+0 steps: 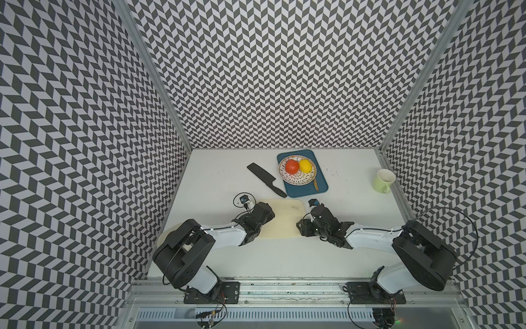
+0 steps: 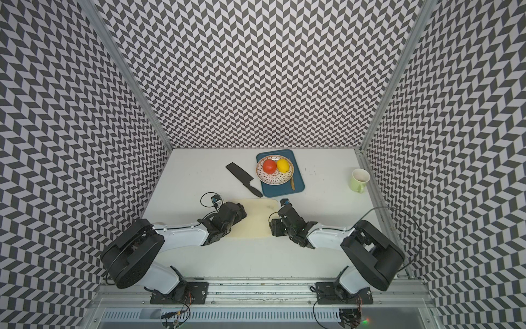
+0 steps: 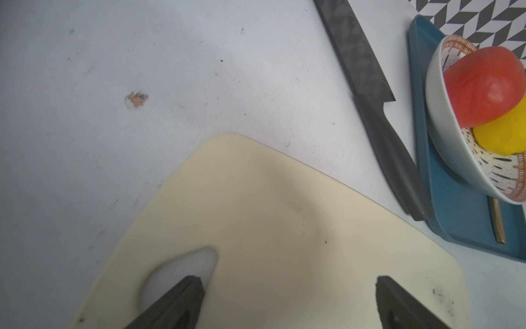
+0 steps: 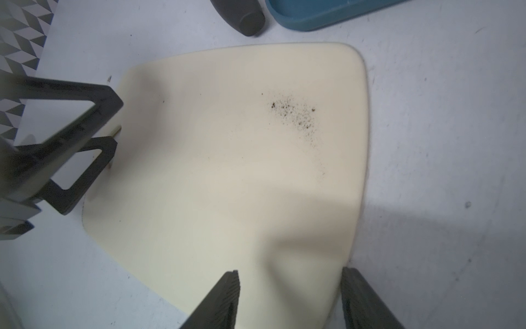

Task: Align the knife with the edge of the cutting board
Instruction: Move the work surface to the center of the board, then pick up the knife at the center of the board.

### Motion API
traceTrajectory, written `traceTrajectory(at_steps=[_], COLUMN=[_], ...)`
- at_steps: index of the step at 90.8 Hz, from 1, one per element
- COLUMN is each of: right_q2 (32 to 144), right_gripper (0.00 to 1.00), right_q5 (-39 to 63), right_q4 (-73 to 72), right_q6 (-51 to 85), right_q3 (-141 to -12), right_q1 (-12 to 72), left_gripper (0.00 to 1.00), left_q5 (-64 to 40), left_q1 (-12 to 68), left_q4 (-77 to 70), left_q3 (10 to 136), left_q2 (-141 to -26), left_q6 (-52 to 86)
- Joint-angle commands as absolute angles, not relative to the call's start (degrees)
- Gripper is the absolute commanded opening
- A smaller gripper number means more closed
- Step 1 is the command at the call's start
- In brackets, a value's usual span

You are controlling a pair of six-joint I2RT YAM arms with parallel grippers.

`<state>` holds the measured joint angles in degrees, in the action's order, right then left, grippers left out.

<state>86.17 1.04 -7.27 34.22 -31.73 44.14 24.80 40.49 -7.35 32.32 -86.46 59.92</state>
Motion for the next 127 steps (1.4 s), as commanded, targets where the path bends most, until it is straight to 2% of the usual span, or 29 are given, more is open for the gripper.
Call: traceTrajectory(at_steps=[1, 22, 41, 54, 76, 101, 127], right_q2=[85.1, 80.7, 81.6, 89.1, 106.0, 123.2, 131.2], right_gripper=[0.62, 0.67, 0.63, 0.61, 0.59, 0.60, 0.58], right_q5=[1.0, -6.7, -5.6, -4.2, -6.3, -5.5, -1.5], right_q4=[-4.3, 2.7, 6.2, 9.6, 15.7, 23.6, 25.2], right_q6=[35.1, 32.7, 24.6, 19.6, 13.8, 8.4, 3.8], right_q3=[-31.7, -36.0, -45.5, -54.5, -73.1, -94.2, -103.1], right_q1=[44.9, 44.9, 44.9, 44.9, 44.9, 42.5, 39.4], left_gripper=[1.00, 1.00, 1.00, 1.00, 1.00, 1.00, 1.00], left_q5=[24.7, 27.3, 31.9, 36.1, 39.4, 36.6, 35.8], left_q1=[41.1, 39.9, 38.9, 38.4, 38.3, 38.1, 38.0], left_q4=[-5.8, -1.1, 3.3, 8.1, 6.9, 4.7, 4.1], left_q3=[35.3, 37.5, 36.0, 33.8, 28.5, 27.6, 27.3], left_q2=[-83.4, -77.8, -68.2, -60.9, -51.1, -51.9, -52.1], left_q6=[58.5, 55.2, 52.6, 53.4, 52.5, 52.5, 52.3])
